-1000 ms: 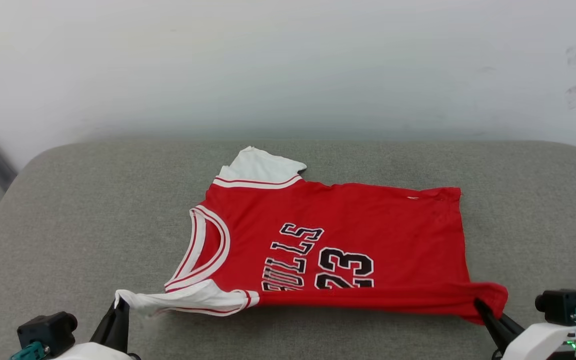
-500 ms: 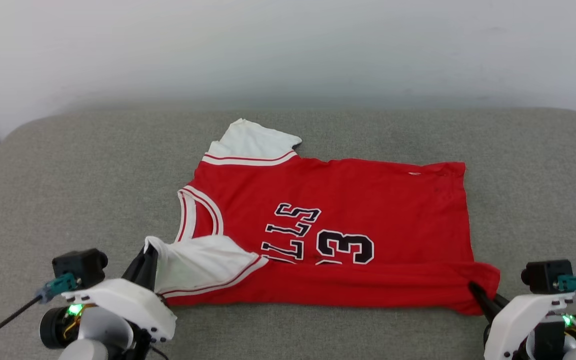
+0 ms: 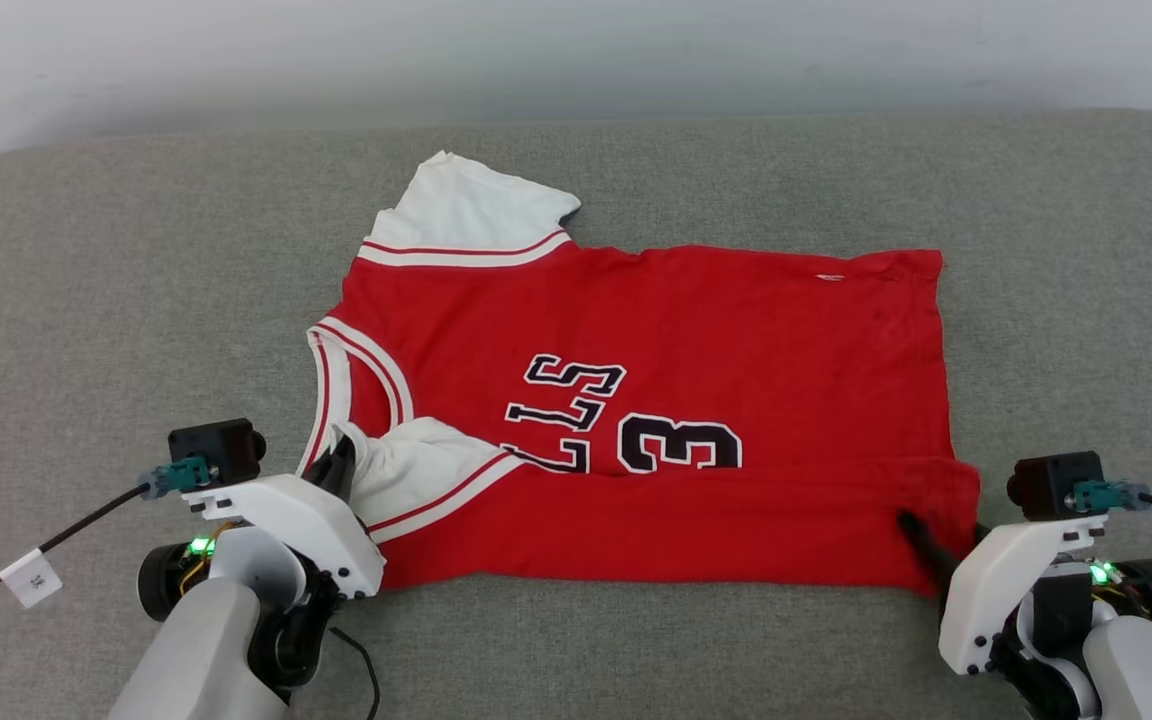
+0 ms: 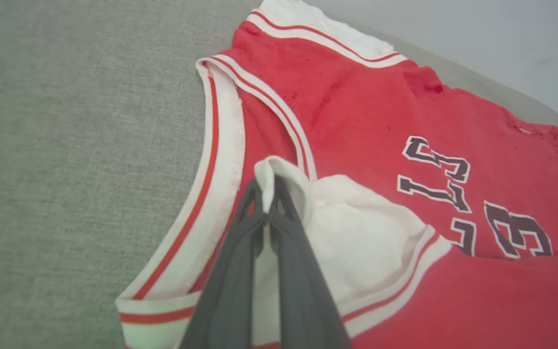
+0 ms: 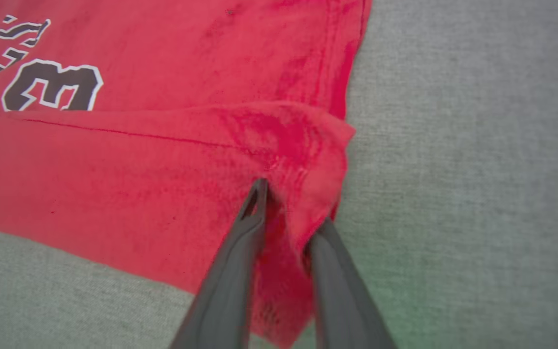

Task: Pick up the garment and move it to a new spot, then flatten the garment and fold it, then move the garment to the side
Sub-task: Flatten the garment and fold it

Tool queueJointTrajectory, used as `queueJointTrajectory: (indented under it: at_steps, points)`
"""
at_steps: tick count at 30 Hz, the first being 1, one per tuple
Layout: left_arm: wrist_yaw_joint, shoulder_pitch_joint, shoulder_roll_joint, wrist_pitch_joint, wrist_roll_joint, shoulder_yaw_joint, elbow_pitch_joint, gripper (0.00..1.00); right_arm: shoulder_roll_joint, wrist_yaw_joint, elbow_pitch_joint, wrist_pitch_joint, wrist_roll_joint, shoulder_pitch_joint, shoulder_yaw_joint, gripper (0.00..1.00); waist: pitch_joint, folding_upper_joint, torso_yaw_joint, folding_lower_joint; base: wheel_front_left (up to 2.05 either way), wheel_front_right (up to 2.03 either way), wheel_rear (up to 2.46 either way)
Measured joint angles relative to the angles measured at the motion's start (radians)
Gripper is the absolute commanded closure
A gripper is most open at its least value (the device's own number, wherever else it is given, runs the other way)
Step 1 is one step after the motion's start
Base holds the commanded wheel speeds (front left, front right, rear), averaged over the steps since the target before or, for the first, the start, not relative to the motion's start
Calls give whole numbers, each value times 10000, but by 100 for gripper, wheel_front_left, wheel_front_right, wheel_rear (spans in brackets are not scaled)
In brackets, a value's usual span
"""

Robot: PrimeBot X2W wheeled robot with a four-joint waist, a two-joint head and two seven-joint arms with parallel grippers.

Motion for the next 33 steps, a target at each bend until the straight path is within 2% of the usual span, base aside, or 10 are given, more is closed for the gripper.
queueJointTrajectory:
  at_steps: [1,2,3,9,13,15,19,25,28,33]
  points:
    - [-73,-83,-40,-77,-31,-25,221,0,12,6,100,-94,8,-17,46,0,10,0,-13,0,0,0,0]
    - [-92,-180,-67,-167,-29,-15,439,0,46,4,178,-207,61,-67,58,0,11,0,-18,0,0,0,0]
    - [-228,-325,-63,-389,-48,19,968,0,59,4,274,-792,128,-101,88,0,-97,0,-39,0,0,0,0]
    - [-355,-323,234,-408,-173,142,1310,0,86,0,-238,-2658,180,263,-104,0,-683,0,-95,-1,0,0,0]
    - [-476,-91,583,405,-328,23,1095,0,82,0,-848,-3643,-173,746,-474,0,-1205,0,-152,-2,0,0,0]
    - [-504,76,819,1310,-468,-107,913,0,104,0,-1206,-3929,-376,1009,-685,0,-1444,0,-198,-2,0,0,0]
    - [-433,435,1386,3057,-759,-268,372,0,347,0,-1931,-4044,-779,1478,-1024,0,-1719,0,-380,-4,0,0,0]
    - [90,947,1918,5386,-1241,-424,-460,0,786,0,-2867,-3766,-1145,1924,-1246,0,-1516,0,-708,-3,0,0,0]
    - [485,1002,2234,5800,-1197,-366,-713,0,1045,0,-3198,-3639,-1216,1932,-1216,0,-1205,0,-870,-3,0,0,0]
    - [756,785,2468,6558,-1271,-370,-861,0,1266,0,-3359,-3521,-1214,1898,-1175,0,-599,0,-1173,-3,0,0,0]
